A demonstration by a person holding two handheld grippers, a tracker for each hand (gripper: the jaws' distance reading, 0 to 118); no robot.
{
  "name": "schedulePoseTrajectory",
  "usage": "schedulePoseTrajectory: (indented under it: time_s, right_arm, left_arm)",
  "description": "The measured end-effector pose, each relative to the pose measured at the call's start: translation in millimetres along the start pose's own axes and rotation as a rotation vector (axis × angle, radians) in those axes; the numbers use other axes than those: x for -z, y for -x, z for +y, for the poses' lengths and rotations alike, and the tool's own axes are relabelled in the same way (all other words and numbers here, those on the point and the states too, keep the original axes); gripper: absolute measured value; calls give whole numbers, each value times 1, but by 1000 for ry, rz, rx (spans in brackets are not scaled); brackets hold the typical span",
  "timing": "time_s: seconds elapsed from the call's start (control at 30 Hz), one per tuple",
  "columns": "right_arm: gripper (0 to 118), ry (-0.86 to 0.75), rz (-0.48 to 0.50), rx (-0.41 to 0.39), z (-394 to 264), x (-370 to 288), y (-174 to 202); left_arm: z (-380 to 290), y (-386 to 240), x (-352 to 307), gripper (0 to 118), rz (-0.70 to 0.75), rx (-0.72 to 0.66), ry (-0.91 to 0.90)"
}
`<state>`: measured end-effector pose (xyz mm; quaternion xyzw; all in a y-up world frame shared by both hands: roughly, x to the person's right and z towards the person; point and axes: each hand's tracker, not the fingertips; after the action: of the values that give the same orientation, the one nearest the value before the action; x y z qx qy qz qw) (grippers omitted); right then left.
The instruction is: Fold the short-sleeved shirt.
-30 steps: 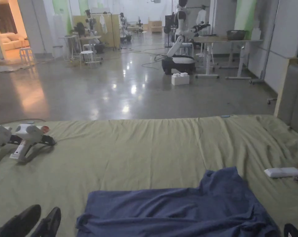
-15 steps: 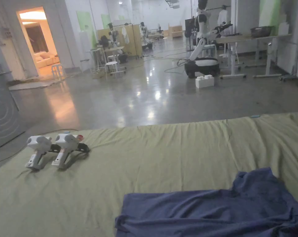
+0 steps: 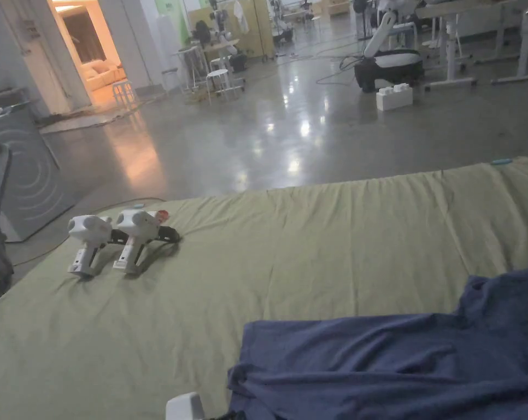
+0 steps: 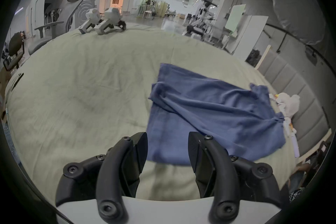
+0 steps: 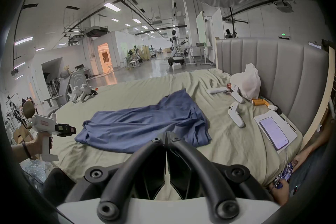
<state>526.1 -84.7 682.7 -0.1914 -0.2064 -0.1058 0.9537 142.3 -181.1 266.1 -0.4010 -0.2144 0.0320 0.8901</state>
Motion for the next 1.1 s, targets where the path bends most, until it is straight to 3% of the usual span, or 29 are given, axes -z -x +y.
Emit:
schedulePoseTrajectory:
  time_s: [0.2,0.43,0.6,0.63,0.73,0.9,0.97,1.03,1.07,1.1]
  right_arm:
    - [0,61,-38,3,-10,16,-12]
    - [0,118,-25,-13,-20,28,-13]
    - [2,174,-30,27,-15,70,-27]
    - [12,210,-36,29,-15,85,-35]
    - [93,263,-82,80,-16,141,-59]
    - [82,318,-206,185,-24,227,-101]
    - [69,402,-266,102,-30,249,-102]
    - [54,418,-207,-4,-37,255,-88]
    - [43,381,-251,-93,-34,250,-77]
    - [26,387,-214,-120,-31,248,-72]
  left_arm:
    - [-6,1,41,44,49,9,59]
    - [-13,-19,45,6,115,139,60]
    - [-17,-41,56,4,181,293,102]
    - [-17,-42,58,4,185,313,108]
    - [-17,-41,58,4,177,321,117]
    - [-15,-40,58,4,167,343,127]
    - [-16,-40,59,4,168,345,123]
    - [-18,-41,60,4,172,342,115]
    - [-17,-42,60,4,174,337,114]
    - [-17,-41,61,4,176,332,115]
